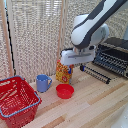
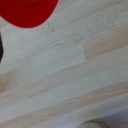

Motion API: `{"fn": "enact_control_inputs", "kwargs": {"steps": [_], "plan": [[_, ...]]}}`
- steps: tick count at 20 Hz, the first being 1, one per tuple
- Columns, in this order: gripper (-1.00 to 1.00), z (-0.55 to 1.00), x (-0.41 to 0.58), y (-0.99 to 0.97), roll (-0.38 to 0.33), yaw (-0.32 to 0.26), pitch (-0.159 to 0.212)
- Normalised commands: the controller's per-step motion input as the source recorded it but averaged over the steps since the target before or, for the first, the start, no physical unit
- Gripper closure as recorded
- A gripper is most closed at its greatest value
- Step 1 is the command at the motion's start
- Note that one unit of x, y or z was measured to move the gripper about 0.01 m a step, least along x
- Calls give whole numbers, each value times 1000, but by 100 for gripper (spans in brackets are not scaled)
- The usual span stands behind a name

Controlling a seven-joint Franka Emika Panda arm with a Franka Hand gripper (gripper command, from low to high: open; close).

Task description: Please locate the crimson dish within your space. Move your hand towards it gently. Tenderly hold the bowl carefully using your fingers and raise it. With caution, shift it towards the basket. Kindly let loose of the dish to drop it in the basket.

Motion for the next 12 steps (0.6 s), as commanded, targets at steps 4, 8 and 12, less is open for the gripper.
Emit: {"fn": "enact_control_inputs", "kwargs": {"steps": [4, 8, 12], "plan": [[-100, -469, 111, 16, -12, -100, 48], [-100, -480, 226, 6, -28, -37, 35], [-100, -484, 266, 0, -39, -15, 10]]}}
